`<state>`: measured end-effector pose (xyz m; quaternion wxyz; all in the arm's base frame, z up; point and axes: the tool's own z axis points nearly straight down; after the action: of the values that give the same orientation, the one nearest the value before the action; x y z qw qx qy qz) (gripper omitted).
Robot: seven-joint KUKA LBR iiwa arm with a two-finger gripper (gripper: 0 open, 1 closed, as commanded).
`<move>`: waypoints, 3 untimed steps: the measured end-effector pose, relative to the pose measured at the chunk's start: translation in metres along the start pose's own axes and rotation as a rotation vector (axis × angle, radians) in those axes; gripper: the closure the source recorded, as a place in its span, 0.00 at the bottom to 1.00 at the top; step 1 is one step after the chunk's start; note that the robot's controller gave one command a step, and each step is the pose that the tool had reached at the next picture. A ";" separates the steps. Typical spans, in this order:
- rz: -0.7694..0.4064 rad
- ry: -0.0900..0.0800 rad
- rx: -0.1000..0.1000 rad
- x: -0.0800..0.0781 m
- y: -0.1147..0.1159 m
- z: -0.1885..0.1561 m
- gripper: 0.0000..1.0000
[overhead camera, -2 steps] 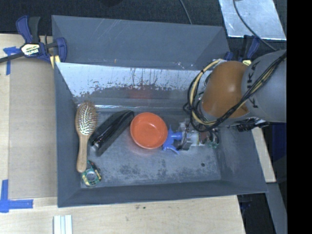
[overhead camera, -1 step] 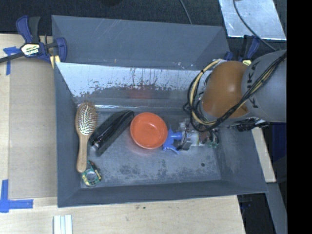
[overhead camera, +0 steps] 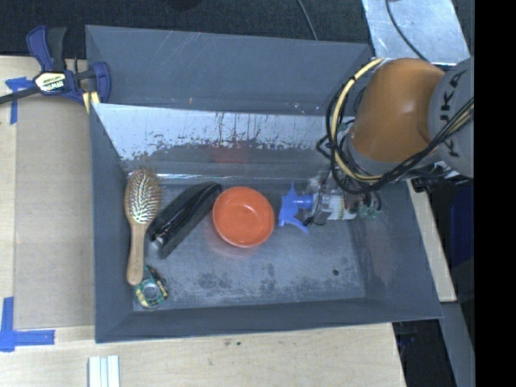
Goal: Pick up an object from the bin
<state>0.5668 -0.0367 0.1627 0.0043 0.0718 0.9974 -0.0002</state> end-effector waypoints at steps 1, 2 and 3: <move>-0.042 0.006 0.001 0.000 0.004 -0.028 1.00; -0.092 -0.010 0.000 -0.012 0.010 0.064 1.00; -0.065 -0.002 0.000 0.001 0.008 0.014 1.00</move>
Offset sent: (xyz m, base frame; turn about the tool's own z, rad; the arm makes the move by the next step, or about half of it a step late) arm 0.0132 0.0097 -0.0801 -0.1010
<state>0.5672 -0.0289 0.1490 0.0054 0.0393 0.9992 -0.0007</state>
